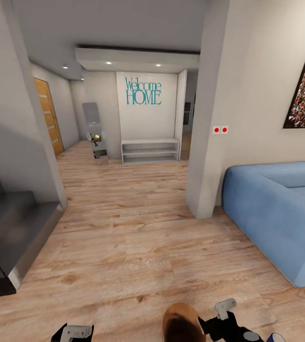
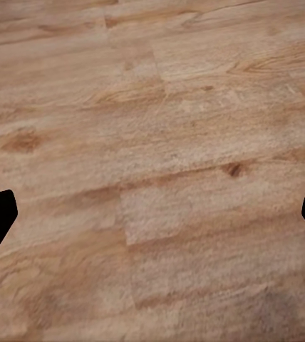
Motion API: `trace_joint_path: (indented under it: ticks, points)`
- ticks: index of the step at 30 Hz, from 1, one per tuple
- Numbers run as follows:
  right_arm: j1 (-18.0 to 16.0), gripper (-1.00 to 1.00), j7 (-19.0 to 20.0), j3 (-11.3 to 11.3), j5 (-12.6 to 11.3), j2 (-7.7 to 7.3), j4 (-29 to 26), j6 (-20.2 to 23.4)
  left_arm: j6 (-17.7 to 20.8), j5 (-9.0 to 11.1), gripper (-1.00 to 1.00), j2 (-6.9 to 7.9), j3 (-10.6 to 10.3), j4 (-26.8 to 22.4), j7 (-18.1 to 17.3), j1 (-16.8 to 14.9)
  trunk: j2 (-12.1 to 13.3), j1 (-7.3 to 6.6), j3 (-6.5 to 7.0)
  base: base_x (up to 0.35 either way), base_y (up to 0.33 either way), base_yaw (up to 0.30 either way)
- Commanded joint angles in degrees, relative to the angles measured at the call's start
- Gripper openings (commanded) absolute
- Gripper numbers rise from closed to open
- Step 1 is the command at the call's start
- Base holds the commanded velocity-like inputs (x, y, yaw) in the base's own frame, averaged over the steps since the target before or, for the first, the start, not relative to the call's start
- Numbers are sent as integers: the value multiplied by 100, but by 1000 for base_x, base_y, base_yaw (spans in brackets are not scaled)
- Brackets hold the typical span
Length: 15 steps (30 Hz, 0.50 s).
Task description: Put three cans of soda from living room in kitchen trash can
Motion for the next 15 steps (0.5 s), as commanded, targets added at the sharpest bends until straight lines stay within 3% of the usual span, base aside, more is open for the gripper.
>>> trace_joint_path:
  ticks: [1, 8, 9, 15]
  points:
    - [-100, 100, 4, -3, 0, -2, 58, 175, 0, 0, 100, 1, 5, 0, -3, 0, -42, 23, -19, 0, 0, 0]
    - [-766, 100, 19, -13, 0, -22, 291, 1099, 1, 3, 100, 5, 19, 0, -5, 0, -322, 176, -144, 0, 0, 0]
    - [-1214, 100, 17, -15, 0, -22, 398, 1339, 3, 2, 100, 5, 18, 9, -6, 0, -362, 198, -162, 0, 0, 0]
    - [-2080, 100, 68, -90, -5, -88, 723, 1885, -7, 27, 100, 9, 9, 9, -5, 0, -603, 330, -270, 0, 0, 0]
